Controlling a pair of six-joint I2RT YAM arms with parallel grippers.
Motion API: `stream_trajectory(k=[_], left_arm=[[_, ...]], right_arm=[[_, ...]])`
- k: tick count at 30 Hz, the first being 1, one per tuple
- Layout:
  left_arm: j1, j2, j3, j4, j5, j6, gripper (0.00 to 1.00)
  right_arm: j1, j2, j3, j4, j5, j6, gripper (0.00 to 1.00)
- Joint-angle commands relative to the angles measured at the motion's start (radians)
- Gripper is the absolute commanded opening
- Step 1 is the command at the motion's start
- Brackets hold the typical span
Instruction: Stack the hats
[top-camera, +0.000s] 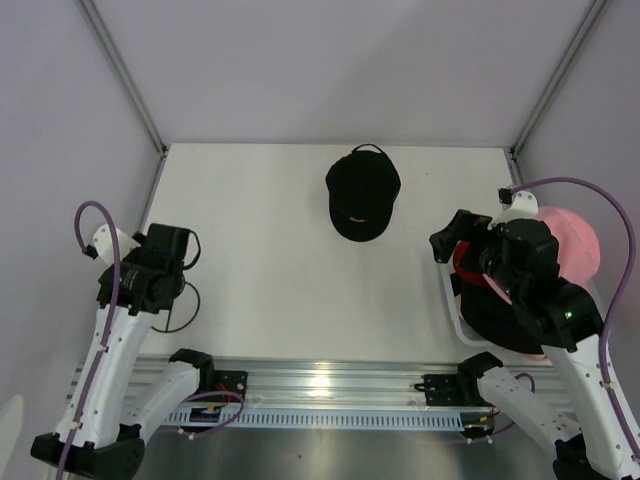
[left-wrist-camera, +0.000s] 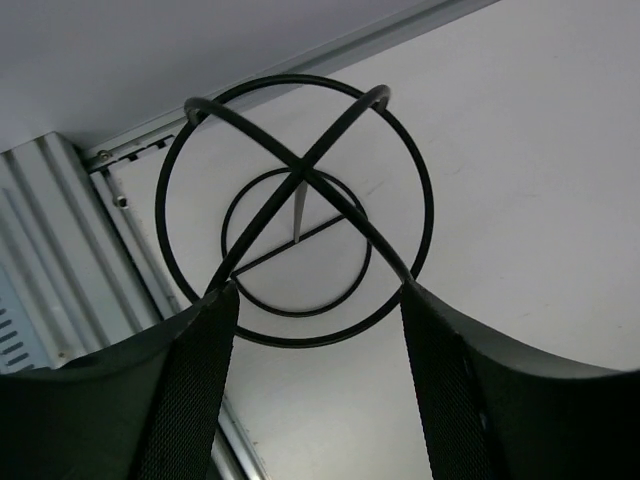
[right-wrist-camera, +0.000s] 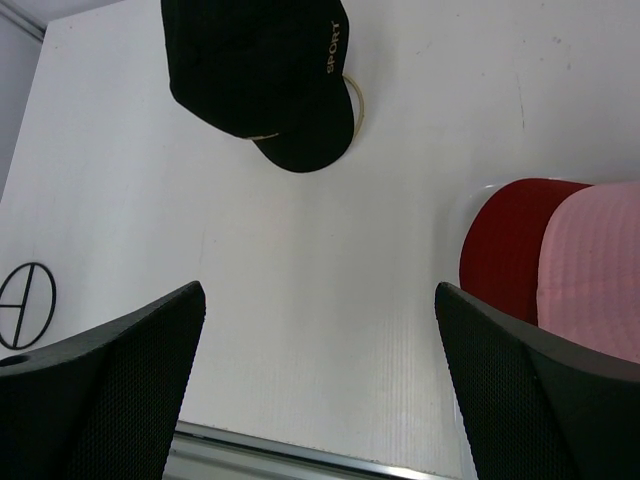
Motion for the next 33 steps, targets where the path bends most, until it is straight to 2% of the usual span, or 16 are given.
stream_trajectory(k=[1, 2, 3, 5, 6, 9, 15, 21, 25, 31, 33], left_arm=[[0.084, -0.076, -0.031, 0.041, 0.008, 0.187, 0.69], [0.096, -0.094, -0.043, 0.062, 0.034, 0.208, 0.71], [0.104, -0.097, -0.051, 0.079, 0.040, 0.221, 0.79], [0.118, -0.099, -0.075, 0.101, 0.041, 0.236, 0.80], [0.122, -0.093, -0.090, 0.112, 0.043, 0.247, 0.70], [0.129, -0.084, -0.120, 0.188, 0.093, 0.307, 0.60], [0.130, -0.032, -0.150, 0.339, 0.129, 0.370, 0.52], [0.130, 0.019, -0.138, 0.388, 0.164, 0.399, 0.55], [0.130, 0.041, -0.155, 0.415, 0.239, 0.437, 0.60], [0.129, -0.022, -0.155, 0.484, 0.322, 0.514, 0.65], [0.130, -0.037, -0.169, 0.507, 0.298, 0.523, 0.68]], right_arm=[[-0.003, -0.015, 0.003, 0.034, -0.001, 0.012, 0.99], [-0.002, -0.013, 0.003, 0.032, 0.001, 0.013, 1.00], [-0.003, -0.012, 0.002, 0.034, 0.004, 0.016, 0.99], [-0.002, -0.007, -0.005, 0.042, 0.002, 0.015, 1.00], [-0.003, -0.002, -0.005, 0.046, 0.001, 0.015, 1.00], [-0.003, 0.002, -0.003, 0.048, -0.005, 0.015, 0.99], [-0.003, -0.002, -0.006, 0.042, 0.004, 0.015, 1.00], [-0.002, -0.005, -0.008, 0.035, 0.022, 0.012, 0.99], [-0.002, 0.001, -0.015, 0.046, 0.010, 0.007, 0.99], [-0.003, 0.027, -0.032, 0.066, -0.001, 0.003, 0.99], [-0.003, 0.034, -0.038, 0.075, -0.013, 0.003, 0.99]])
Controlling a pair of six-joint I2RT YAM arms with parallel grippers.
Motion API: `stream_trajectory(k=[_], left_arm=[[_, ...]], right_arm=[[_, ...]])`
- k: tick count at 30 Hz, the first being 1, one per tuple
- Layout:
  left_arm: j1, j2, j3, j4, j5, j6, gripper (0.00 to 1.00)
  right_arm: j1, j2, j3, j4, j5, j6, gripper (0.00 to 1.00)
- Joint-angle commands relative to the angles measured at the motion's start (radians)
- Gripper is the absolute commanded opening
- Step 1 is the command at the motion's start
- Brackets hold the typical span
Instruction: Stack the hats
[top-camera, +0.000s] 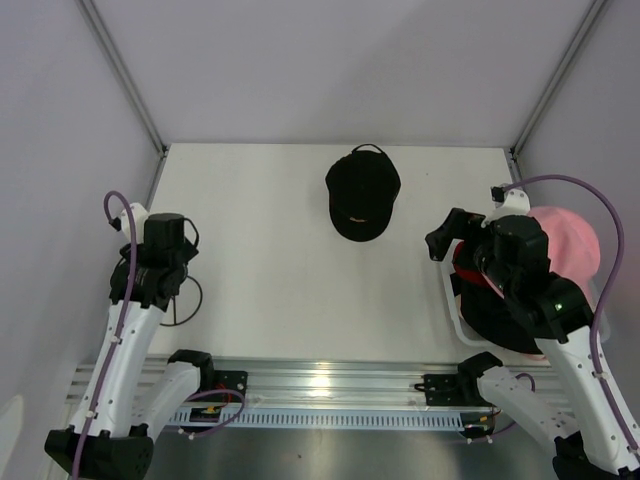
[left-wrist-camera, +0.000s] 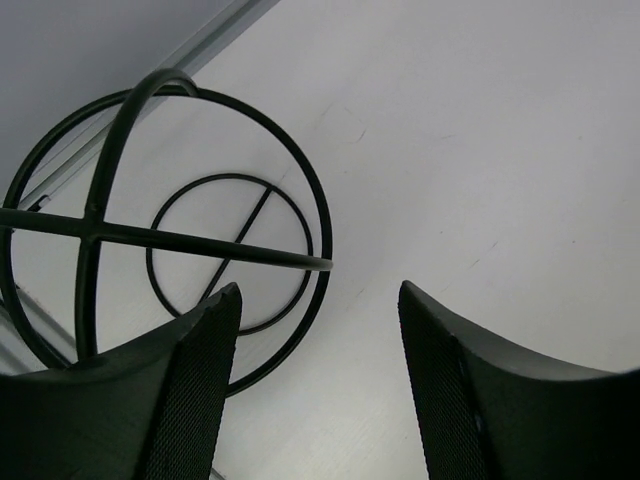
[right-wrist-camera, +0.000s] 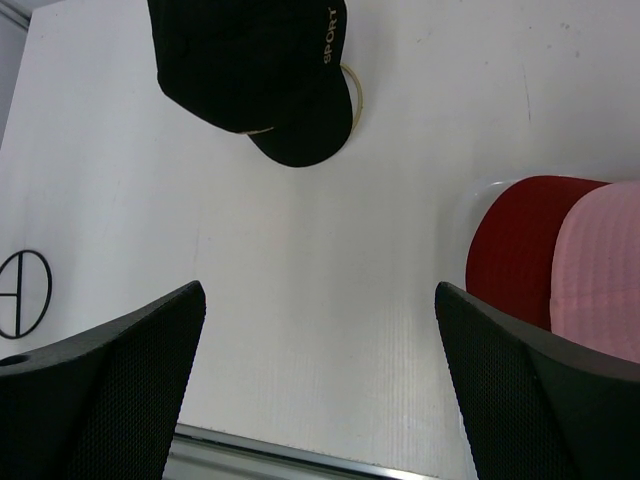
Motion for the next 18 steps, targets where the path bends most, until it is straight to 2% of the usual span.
stream_trajectory(k=[1, 3, 6, 10, 13, 14, 18], left_arm=[[0.011, -0.036, -0.015, 0.088, -0.002, 0.058, 0.68], [0.011, -0.017, -0.004, 0.112, -0.063, 0.049, 0.71], [0.028, 0.053, 0.037, 0.114, -0.067, 0.037, 0.71], [0.034, 0.131, 0.066, 0.111, -0.071, 0.031, 0.65], [0.051, 0.145, 0.068, 0.111, -0.041, 0.026, 0.44], [0.053, 0.133, 0.062, 0.114, -0.030, 0.025, 0.32], [0.053, 0.070, 0.029, 0.181, 0.041, 0.075, 0.14]], right_arm=[[-0.003, 0.014, -0.010, 0.050, -0.015, -0.004, 0.99], [-0.003, 0.015, -0.019, 0.064, -0.022, -0.003, 0.99], [-0.003, 0.015, -0.032, 0.095, -0.036, -0.004, 1.00], [-0.001, 0.023, -0.041, 0.116, -0.038, -0.004, 0.99], [-0.004, 0.026, -0.038, 0.112, 0.005, -0.006, 1.00], [-0.004, 0.032, -0.033, 0.101, 0.060, -0.007, 0.99], [-0.033, 0.066, 0.010, 0.056, 0.194, -0.041, 0.99]])
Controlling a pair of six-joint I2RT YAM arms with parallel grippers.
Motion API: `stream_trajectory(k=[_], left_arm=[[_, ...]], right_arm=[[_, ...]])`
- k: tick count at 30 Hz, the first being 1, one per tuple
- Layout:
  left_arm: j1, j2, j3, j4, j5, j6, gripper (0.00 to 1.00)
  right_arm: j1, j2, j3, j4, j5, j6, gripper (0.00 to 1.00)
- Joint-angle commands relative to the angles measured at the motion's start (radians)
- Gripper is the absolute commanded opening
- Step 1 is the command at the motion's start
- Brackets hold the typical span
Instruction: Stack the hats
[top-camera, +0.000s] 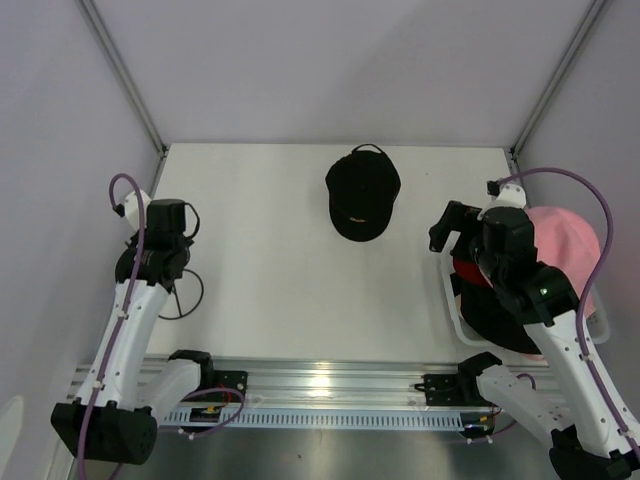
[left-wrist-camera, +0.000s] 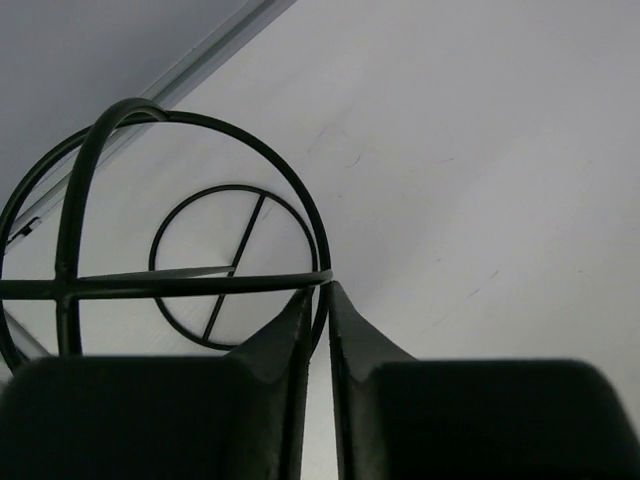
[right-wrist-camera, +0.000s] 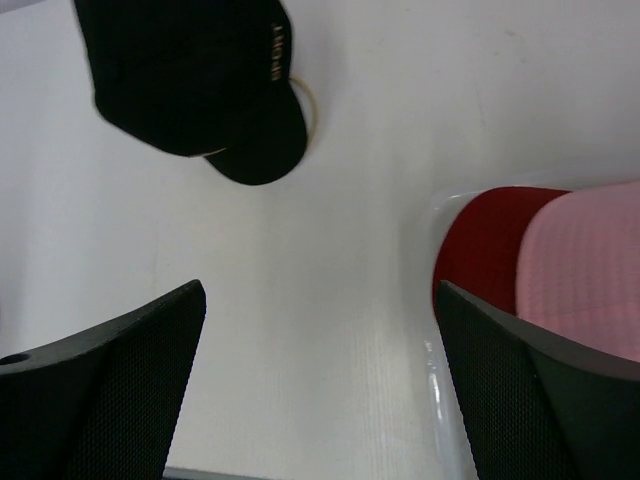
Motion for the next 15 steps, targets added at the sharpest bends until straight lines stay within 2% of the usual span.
stream_trajectory(k=[1, 2, 10, 12, 13, 15], left_arm=[[0.012, -0.069, -0.002, 0.085, 0.051, 0.044, 0.10], [0.012, -0.080, -0.009, 0.089, 0.060, 0.050, 0.01], [0.006, -0.065, -0.013, 0.046, 0.151, 0.075, 0.01], [-0.005, -0.062, -0.010, -0.006, 0.126, 0.058, 0.20], [-0.007, -0.060, -0.016, -0.021, 0.119, 0.058, 0.35], [-0.005, -0.057, -0.025, -0.038, 0.093, 0.062, 0.52]], right_arm=[[-0.029, 0.032, 0.067, -0.015, 0.145, -0.039, 0.99], [-0.036, 0.043, 0.096, -0.030, 0.157, -0.045, 1.00], [-0.082, 0.006, 0.154, -0.061, 0.202, -0.074, 0.99], [-0.083, -0.009, 0.153, -0.065, 0.193, -0.074, 0.99], [-0.083, -0.011, 0.150, -0.068, 0.185, -0.073, 1.00], [-0.086, -0.012, 0.145, -0.068, 0.177, -0.073, 1.00]])
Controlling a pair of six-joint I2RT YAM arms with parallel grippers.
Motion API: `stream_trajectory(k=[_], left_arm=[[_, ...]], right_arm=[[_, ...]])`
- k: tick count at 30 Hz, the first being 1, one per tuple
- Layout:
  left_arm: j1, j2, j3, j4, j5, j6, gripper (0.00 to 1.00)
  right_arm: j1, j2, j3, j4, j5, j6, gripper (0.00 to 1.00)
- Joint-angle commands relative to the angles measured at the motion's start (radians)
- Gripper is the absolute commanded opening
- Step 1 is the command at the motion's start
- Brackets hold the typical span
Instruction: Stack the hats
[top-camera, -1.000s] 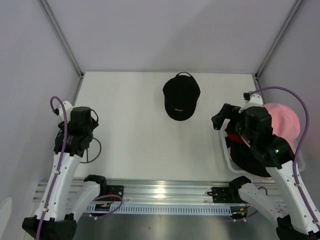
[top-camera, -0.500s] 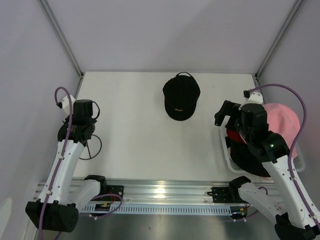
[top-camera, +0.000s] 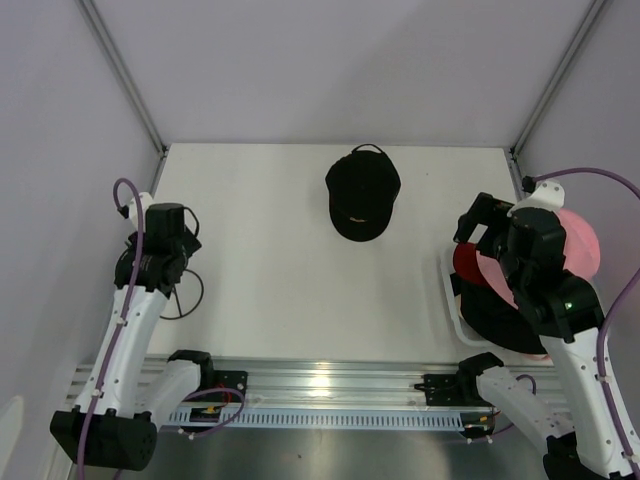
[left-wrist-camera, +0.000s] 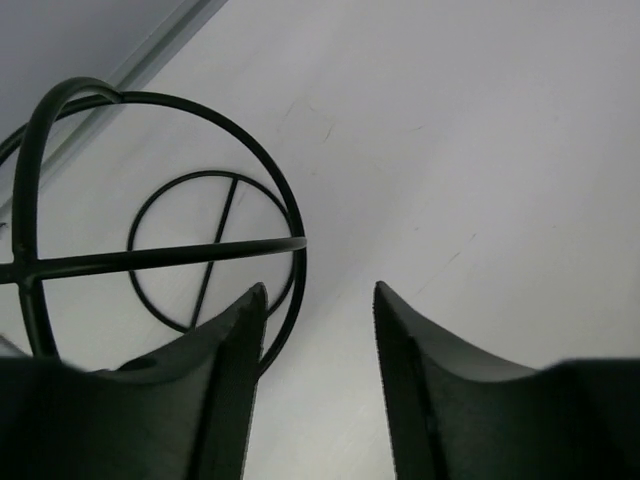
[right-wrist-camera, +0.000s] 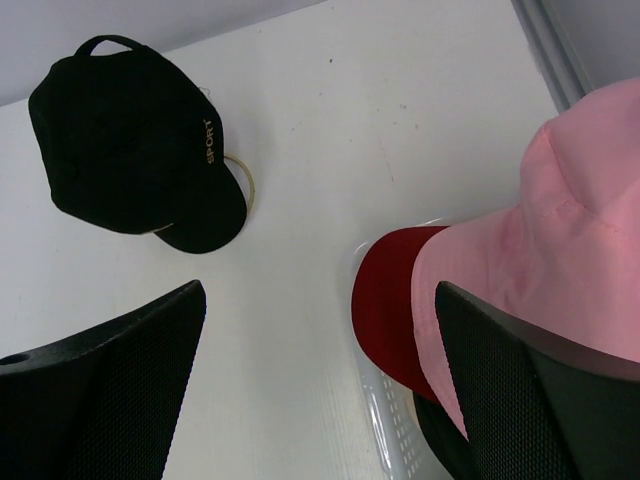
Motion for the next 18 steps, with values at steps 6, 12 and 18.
stream_trajectory(k=[6, 12, 18], left_arm=[[-0.004, 0.052, -0.060, -0.077, -0.040, -0.040, 0.70], [-0.002, 0.091, -0.064, -0.070, 0.003, -0.050, 0.34], [-0.012, 0.037, -0.089, -0.021, 0.211, 0.012, 0.01]], right_arm=[[-0.005, 0.007, 0.030, -0.008, -0.020, -0.011, 0.99], [-0.006, -0.016, 0.030, -0.008, -0.006, -0.011, 0.99], [-0.011, -0.004, 0.066, -0.048, 0.097, -0.013, 0.99]])
